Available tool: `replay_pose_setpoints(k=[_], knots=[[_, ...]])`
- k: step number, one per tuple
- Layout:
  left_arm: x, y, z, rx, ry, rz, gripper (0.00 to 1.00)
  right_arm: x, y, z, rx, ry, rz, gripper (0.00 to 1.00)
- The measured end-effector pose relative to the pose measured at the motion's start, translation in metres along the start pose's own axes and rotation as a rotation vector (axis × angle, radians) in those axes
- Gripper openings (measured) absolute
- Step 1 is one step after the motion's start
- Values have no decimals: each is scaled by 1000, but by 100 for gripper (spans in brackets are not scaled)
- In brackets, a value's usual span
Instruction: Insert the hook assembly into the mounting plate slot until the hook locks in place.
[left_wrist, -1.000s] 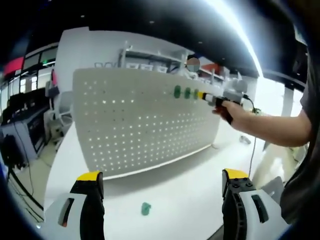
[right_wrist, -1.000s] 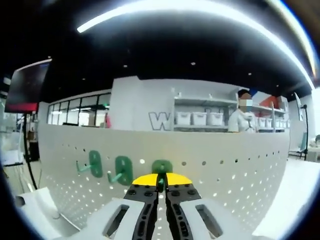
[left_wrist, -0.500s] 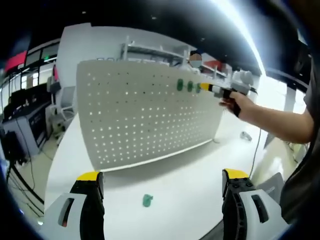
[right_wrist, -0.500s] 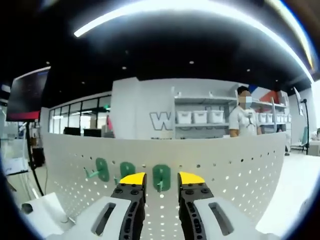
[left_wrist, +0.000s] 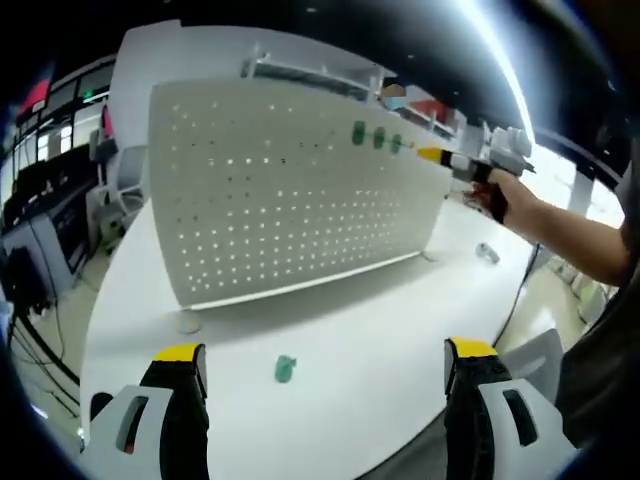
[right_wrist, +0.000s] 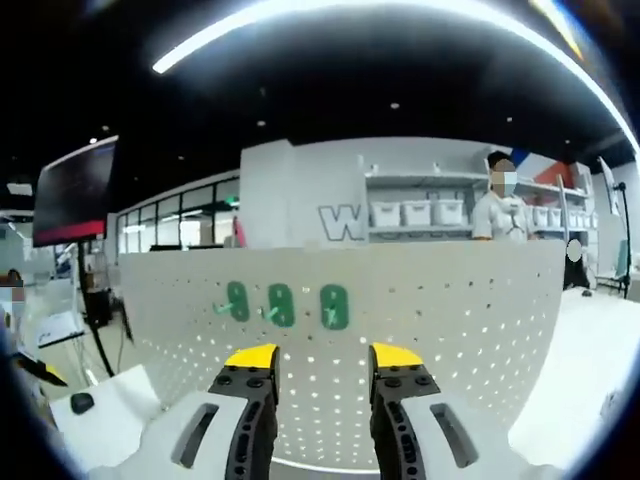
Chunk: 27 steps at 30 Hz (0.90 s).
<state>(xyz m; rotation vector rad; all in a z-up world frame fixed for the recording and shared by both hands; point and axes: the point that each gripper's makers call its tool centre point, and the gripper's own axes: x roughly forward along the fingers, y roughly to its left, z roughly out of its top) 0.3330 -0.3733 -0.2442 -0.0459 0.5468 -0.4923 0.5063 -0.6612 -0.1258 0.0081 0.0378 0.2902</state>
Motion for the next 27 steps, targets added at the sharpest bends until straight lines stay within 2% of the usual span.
replay_pose_setpoints(k=[3, 6, 8, 10, 20, 23, 27], knots=[[-1, 0, -3, -5, 8, 0, 100, -13, 18, -28, 19, 68, 49, 39], [-3, 2, -7, -13, 11, 7, 100, -30, 42, -64, -1, 159, 109, 41], [-3, 3, -13, -21, 25, 9, 100, -42, 55, -82, -8, 201, 138, 43], [-4, 2, -16, -29, 33, 9, 100, -49, 59, -96, -49, 225, 143, 44], [-4, -1, -33, -38, 76, 3, 100, -82, 96, -140, -9, 333, 228, 47], [-4, -3, -36, -40, 89, -2, 100, -93, 110, -153, -39, 379, 276, 49], [-4, -2, -40, -48, 96, -2, 100, -104, 121, -170, 2, 448, 297, 49]])
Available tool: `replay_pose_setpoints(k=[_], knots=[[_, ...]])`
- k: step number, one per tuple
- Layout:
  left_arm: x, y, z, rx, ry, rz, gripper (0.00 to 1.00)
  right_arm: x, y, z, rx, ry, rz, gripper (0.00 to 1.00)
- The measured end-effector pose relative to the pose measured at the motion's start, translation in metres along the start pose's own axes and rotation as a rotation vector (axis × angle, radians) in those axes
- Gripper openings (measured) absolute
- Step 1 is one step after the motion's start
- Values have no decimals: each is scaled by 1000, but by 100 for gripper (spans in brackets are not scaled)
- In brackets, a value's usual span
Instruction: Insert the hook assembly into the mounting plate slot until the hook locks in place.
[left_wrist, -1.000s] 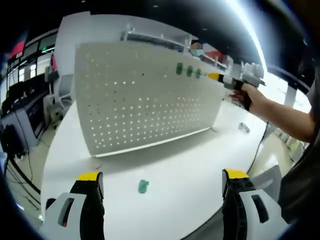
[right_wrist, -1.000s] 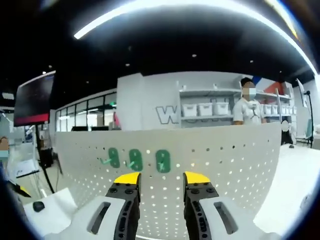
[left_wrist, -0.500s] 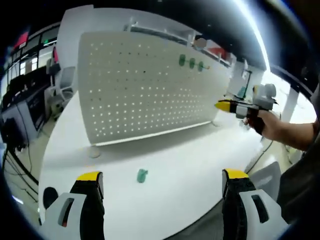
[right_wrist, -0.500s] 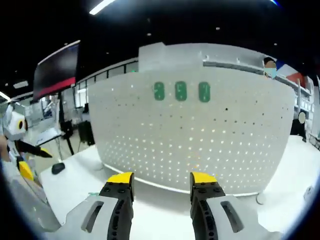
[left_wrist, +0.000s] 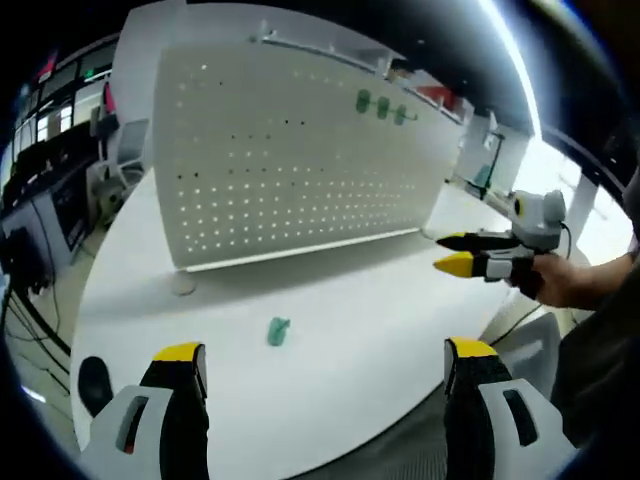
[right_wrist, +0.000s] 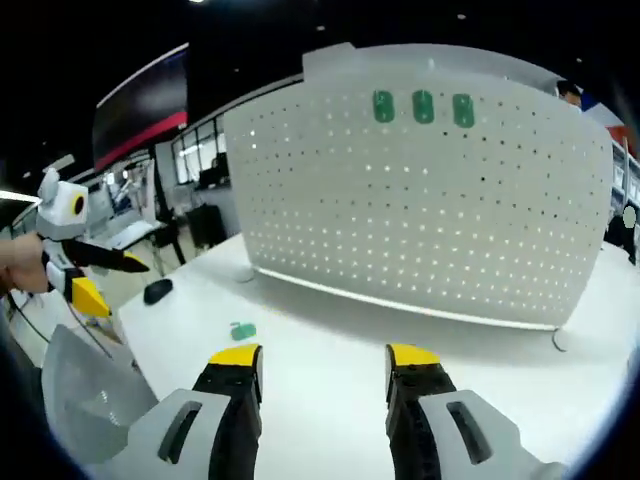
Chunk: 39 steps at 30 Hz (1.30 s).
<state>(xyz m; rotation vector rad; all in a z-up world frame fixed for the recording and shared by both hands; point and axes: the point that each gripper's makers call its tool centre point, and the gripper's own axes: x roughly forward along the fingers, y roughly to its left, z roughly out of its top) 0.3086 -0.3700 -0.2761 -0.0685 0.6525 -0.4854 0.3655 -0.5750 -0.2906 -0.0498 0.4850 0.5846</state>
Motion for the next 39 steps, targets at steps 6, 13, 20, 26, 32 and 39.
replay_pose_setpoints(k=[6, 13, 20, 26, 32, 39], knots=[[1, -4, -8, -3, 26, -12, 100, -2, 24, -21, -30, 59, 64, 52], [-2, -3, -17, -20, 46, -16, 100, -5, 36, -37, -64, 119, 115, 54], [-10, 3, -24, -54, 26, 1, 100, -5, 42, -46, -124, 187, 149, 57], [-12, 5, -39, -60, 49, 10, 100, 3, 55, -39, -181, 211, 211, 65], [-16, 13, -50, -12, 105, 32, 100, 18, 72, -33, -290, 214, 313, 57], [-16, 14, -53, -35, 101, 30, 100, 43, 95, -33, -457, 265, 468, 34]])
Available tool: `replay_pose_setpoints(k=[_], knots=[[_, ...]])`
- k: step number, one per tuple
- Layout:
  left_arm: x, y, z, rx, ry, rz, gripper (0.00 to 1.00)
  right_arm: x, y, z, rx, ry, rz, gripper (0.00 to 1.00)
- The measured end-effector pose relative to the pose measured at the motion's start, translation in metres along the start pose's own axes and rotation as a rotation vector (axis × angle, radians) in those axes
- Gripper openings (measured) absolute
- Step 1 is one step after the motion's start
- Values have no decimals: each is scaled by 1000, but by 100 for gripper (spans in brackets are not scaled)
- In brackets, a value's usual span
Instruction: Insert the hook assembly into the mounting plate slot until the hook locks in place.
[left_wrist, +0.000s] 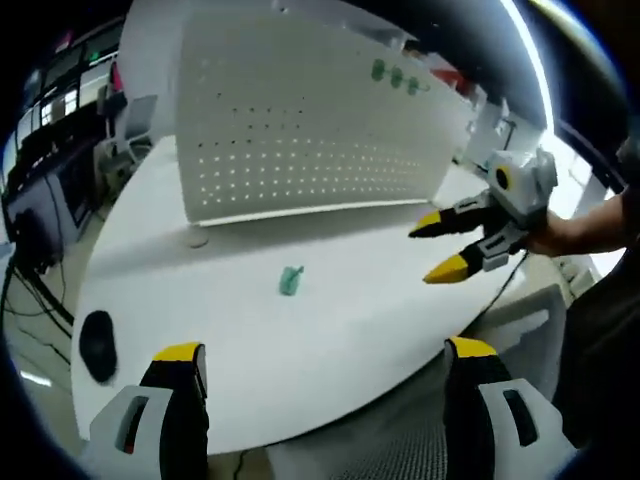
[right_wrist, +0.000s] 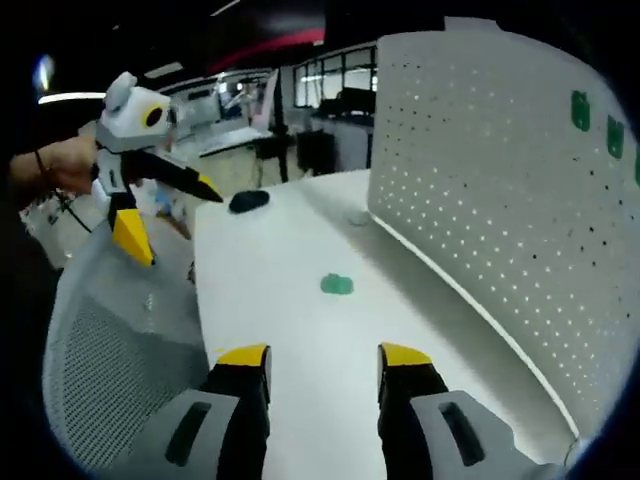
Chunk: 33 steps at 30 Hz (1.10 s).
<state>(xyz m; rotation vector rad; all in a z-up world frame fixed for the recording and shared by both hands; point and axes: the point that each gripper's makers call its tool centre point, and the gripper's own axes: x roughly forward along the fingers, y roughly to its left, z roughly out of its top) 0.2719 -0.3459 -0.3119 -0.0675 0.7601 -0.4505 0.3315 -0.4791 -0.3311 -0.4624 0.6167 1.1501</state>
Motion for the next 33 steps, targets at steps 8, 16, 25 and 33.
replay_pose_setpoints(k=[8, 16, 25, 33], knots=[[1, 5, -3, -22, -12, 10, 100, 36, 2, 9, -197, 74, 111, 21], [-9, 21, -5, -27, -2, 44, 100, 75, -12, 27, -261, 72, 114, 20], [-6, 24, -3, -48, -12, 54, 100, 113, -18, 28, -375, 138, 164, 17], [-2, 31, -10, -77, 10, 54, 100, 130, -21, 23, -569, 201, 206, 14]])
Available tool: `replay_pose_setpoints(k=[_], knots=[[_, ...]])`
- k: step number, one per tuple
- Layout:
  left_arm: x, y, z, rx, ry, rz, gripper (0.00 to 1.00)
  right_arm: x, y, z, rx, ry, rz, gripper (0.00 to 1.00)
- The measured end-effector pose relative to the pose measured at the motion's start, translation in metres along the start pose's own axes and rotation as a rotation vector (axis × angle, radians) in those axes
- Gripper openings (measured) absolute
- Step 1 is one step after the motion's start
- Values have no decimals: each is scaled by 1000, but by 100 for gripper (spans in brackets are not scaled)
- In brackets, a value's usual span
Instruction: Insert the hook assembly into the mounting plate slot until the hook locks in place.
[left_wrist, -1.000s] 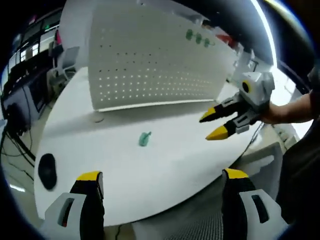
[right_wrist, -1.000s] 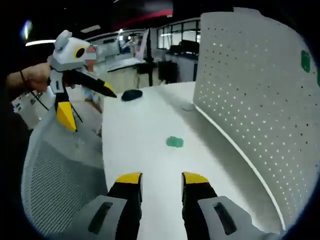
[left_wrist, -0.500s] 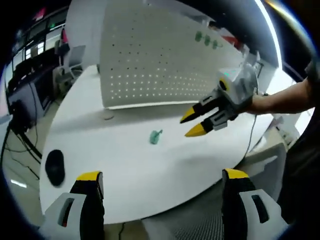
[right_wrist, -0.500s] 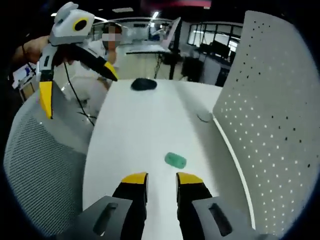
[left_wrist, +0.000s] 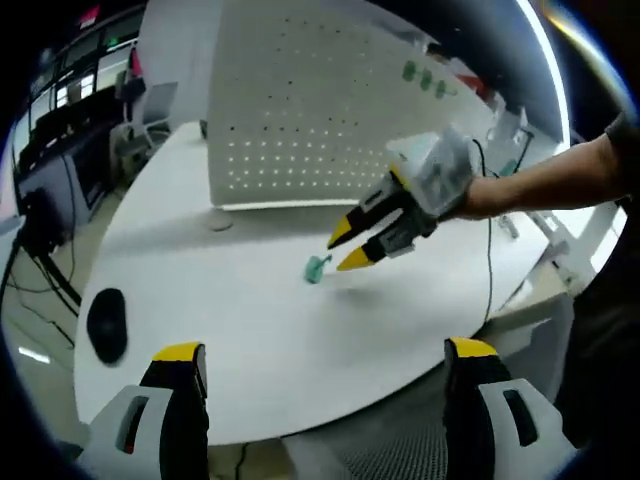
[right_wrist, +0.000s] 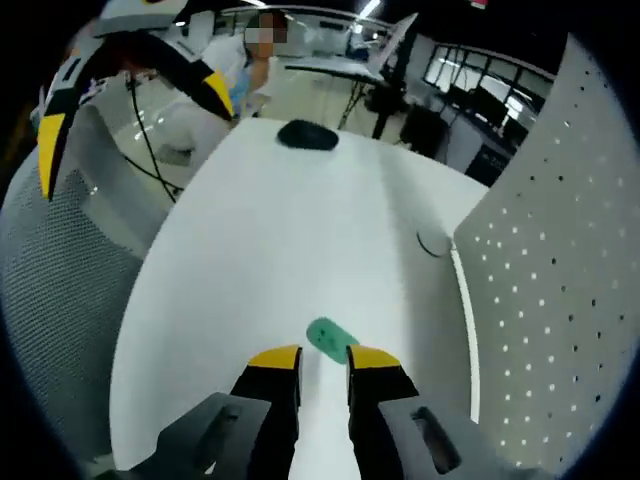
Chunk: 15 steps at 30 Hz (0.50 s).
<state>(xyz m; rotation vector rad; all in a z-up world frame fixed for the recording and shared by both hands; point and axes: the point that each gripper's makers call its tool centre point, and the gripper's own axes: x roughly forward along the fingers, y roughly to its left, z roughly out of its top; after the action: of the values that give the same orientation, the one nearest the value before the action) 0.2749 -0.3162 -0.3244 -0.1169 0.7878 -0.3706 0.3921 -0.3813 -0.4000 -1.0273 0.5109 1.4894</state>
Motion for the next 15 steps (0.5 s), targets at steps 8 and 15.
replay_pose_setpoints(k=[8, 15], knots=[[3, 2, 2, -8, 4, 0, 100, 15, -2, -1, -157, 45, 26, 11], [4, 6, 5, -14, 2, 0, 100, 21, -6, -2, -287, 62, 39, 2]])
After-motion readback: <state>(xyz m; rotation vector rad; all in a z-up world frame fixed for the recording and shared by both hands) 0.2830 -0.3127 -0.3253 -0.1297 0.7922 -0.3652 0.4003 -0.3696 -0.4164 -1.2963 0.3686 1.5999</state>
